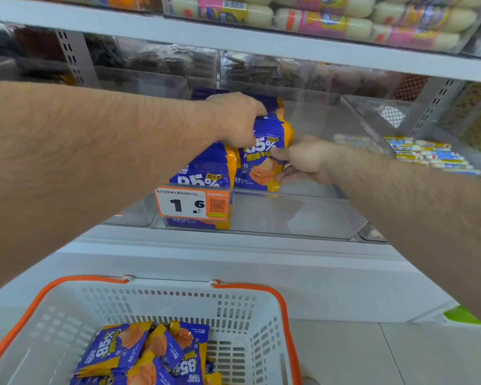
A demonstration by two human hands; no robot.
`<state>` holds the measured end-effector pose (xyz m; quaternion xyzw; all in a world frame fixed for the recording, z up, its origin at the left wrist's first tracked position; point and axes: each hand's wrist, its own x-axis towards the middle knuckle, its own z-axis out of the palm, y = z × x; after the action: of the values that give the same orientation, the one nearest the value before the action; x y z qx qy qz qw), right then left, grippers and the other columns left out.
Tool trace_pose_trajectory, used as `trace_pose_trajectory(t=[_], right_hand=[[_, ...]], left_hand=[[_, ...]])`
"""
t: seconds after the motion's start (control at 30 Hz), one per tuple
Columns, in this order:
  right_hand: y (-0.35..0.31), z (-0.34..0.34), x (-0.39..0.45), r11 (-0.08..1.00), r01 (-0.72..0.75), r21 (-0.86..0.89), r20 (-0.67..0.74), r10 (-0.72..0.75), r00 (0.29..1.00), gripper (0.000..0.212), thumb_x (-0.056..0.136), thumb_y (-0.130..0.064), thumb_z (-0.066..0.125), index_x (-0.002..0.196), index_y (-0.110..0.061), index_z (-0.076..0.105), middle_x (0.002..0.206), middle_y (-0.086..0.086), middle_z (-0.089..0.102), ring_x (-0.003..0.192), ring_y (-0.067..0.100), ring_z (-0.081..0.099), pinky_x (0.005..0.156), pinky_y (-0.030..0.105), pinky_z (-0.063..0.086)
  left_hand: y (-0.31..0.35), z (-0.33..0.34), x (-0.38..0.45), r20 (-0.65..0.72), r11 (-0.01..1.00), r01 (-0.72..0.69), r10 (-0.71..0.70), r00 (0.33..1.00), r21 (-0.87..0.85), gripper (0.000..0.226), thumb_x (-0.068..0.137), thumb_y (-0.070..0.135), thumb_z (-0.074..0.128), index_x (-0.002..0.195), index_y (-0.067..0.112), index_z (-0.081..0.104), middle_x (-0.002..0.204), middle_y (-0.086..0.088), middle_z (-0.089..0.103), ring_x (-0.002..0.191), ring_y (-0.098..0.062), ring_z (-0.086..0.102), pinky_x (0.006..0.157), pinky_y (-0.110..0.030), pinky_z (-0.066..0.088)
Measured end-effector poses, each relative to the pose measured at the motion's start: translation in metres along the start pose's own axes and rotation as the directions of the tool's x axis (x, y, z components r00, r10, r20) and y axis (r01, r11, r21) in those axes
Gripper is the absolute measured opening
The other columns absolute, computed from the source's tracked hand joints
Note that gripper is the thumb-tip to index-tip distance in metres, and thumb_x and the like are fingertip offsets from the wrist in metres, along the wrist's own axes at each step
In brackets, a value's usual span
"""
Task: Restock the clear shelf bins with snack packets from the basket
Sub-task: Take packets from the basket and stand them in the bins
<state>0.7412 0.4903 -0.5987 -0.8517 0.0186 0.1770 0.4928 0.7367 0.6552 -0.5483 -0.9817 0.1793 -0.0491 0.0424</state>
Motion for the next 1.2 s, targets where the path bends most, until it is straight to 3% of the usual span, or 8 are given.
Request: trace_pose_trajectory(t=[0.1, 0.37, 0.57, 0.67, 0.77, 0.97, 1.1, 1.2], right_hand=[[-0.001, 0.004, 0.0, 1.0, -0.013, -0.021, -0.018, 0.012, 1.0, 0.041, 0.1, -0.032, 0.055, 0.136, -0.014, 0.048, 0.128, 0.01, 0.059, 0.095, 0.027, 0.07, 0.075, 0.033, 0.059], [-0.002, 0.004, -0.01, 0.999, -0.039, -0.008, -0.054, 0.038, 0.998, 0.036, 0.099, -0.026, 0.056, 0.131, -0.011, 0.051, 0.124, 0.009, 0.061, 0.078, 0.021, 0.066, 0.074, 0.032, 0.057], [-0.012, 0.004, -0.039, 0.994, -0.023, -0.11, -0.209, -0.001, 0.978, 0.021, 0.094, -0.027, 0.064, 0.104, -0.012, 0.052, 0.085, 0.0, 0.055, 0.08, 0.022, 0.064, 0.072, 0.033, 0.056], [-0.018, 0.007, -0.058, 0.927, -0.014, -0.374, -0.442, -0.165, 0.882, 0.022, 0.087, -0.023, 0.067, 0.103, -0.01, 0.061, 0.101, 0.009, 0.062, 0.091, 0.029, 0.062, 0.069, 0.033, 0.048], [-0.023, 0.022, -0.085, 0.899, 0.165, -0.406, -0.565, -0.389, 0.728, 0.012, 0.081, -0.019, 0.058, 0.093, -0.019, 0.06, 0.097, 0.005, 0.062, 0.088, 0.028, 0.056, 0.068, 0.029, 0.038], [-0.014, 0.072, -0.132, 0.829, 0.434, -0.354, -0.585, -0.558, 0.589, 0.017, 0.081, -0.012, 0.058, 0.08, -0.028, 0.053, 0.065, -0.009, 0.051, 0.073, 0.022, 0.055, 0.062, 0.032, 0.034], [0.017, 0.119, -0.15, 0.759, 0.568, -0.319, -0.478, -0.646, 0.595, 0.008, 0.075, -0.011, 0.056, 0.074, -0.018, 0.055, 0.057, -0.008, 0.05, 0.057, 0.017, 0.047, 0.055, 0.031, 0.036], [0.045, 0.156, -0.154, 0.692, 0.598, -0.406, -0.284, -0.717, 0.637, 0.007, 0.073, -0.015, 0.054, 0.077, -0.014, 0.06, 0.065, 0.002, 0.061, 0.063, 0.027, 0.057, 0.056, 0.032, 0.042]], left_hand=[[-0.001, -0.002, -0.003, -0.005, 0.998, -0.007, 0.007, 1.0, 0.06, 0.064, 0.092, 0.042, 0.062, 0.148, 0.021, 0.04, 0.149, -0.002, 0.044, 0.132, -0.026, 0.045, 0.102, -0.046, 0.045], [0.006, -0.002, -0.003, 0.046, 0.999, 0.015, -0.017, 0.999, 0.028, 0.059, 0.088, 0.039, 0.064, 0.141, 0.017, 0.047, 0.135, -0.006, 0.056, 0.118, -0.027, 0.056, 0.092, -0.043, 0.052], [0.009, -0.011, -0.016, -0.019, 0.999, 0.022, -0.022, 1.0, -0.043, 0.06, 0.082, 0.038, 0.066, 0.136, 0.019, 0.05, 0.13, -0.004, 0.06, 0.115, -0.026, 0.058, 0.09, -0.047, 0.054], [0.018, -0.018, -0.029, -0.128, 0.997, -0.015, 0.005, 0.992, -0.082, 0.058, 0.08, 0.034, 0.064, 0.135, 0.022, 0.052, 0.132, -0.004, 0.058, 0.12, -0.028, 0.054, 0.094, -0.047, 0.05], [0.031, -0.021, -0.051, -0.235, 0.991, -0.079, 0.052, 0.971, -0.106, 0.053, 0.079, 0.032, 0.062, 0.131, 0.025, 0.053, 0.128, -0.003, 0.058, 0.118, -0.028, 0.055, 0.093, -0.045, 0.047], [0.036, -0.014, -0.113, -0.406, 0.969, -0.22, 0.157, 0.9, -0.112, 0.042, 0.076, 0.037, 0.049, 0.115, 0.024, 0.057, 0.114, 0.0, 0.06, 0.107, -0.026, 0.058, 0.081, -0.038, 0.042], [0.03, 0.029, -0.172, -0.516, 0.906, -0.333, 0.159, 0.842, -0.263, 0.058, 0.069, 0.033, 0.039, 0.121, 0.014, 0.059, 0.109, -0.008, 0.063, 0.099, -0.034, 0.062, 0.08, -0.049, 0.052], [0.025, 0.078, -0.215, -0.413, 0.878, -0.225, 0.034, 0.91, -0.422, 0.062, 0.065, 0.018, 0.05, 0.127, 0.01, 0.056, 0.116, -0.012, 0.06, 0.106, -0.035, 0.059, 0.086, -0.048, 0.052]])
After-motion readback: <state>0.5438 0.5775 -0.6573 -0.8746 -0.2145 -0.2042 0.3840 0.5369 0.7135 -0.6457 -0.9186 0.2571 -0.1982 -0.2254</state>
